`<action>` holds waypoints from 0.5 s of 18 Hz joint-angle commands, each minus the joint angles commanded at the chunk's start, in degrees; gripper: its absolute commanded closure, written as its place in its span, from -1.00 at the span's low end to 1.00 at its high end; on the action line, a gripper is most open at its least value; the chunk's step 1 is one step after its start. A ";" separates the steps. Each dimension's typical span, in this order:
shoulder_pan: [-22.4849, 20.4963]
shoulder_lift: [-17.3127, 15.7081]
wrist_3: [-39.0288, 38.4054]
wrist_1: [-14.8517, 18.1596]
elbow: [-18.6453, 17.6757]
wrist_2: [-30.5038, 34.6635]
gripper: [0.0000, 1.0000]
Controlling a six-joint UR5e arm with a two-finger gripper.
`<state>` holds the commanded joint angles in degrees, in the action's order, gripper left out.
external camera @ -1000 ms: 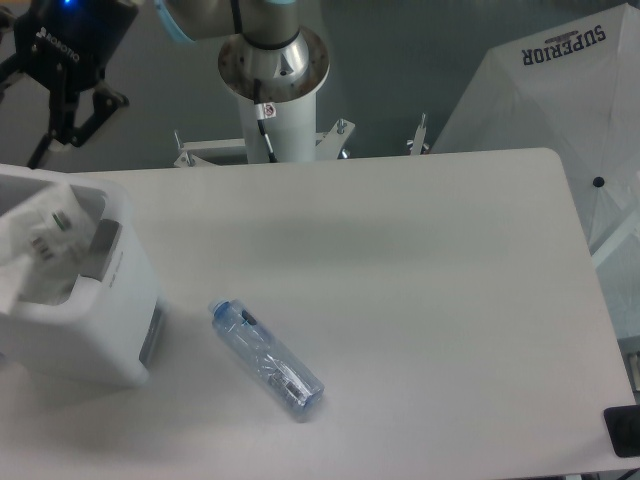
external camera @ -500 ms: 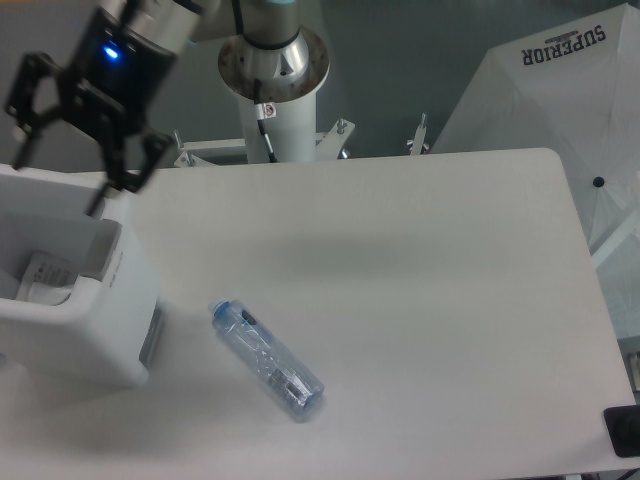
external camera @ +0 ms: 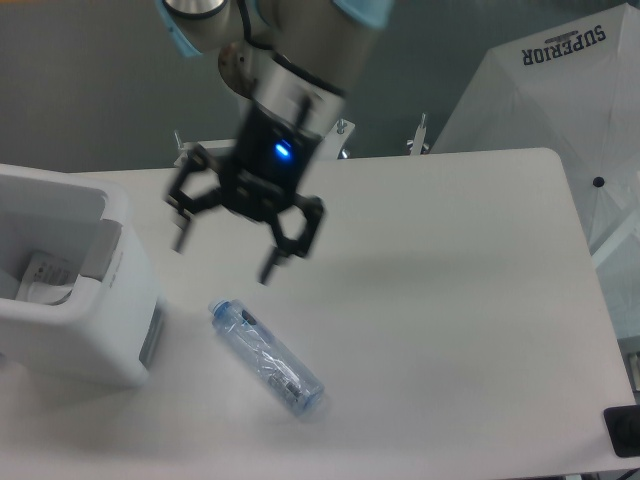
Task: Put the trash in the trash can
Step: 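Move the open gripper over the clear water bottle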
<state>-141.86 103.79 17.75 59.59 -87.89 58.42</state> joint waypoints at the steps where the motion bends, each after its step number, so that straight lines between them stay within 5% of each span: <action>1: 0.09 1.14 -0.52 0.00 0.09 2.29 -1.00; 9: 2.19 9.76 -7.81 0.44 2.37 11.52 -1.00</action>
<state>-139.67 113.54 9.94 60.03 -85.52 69.94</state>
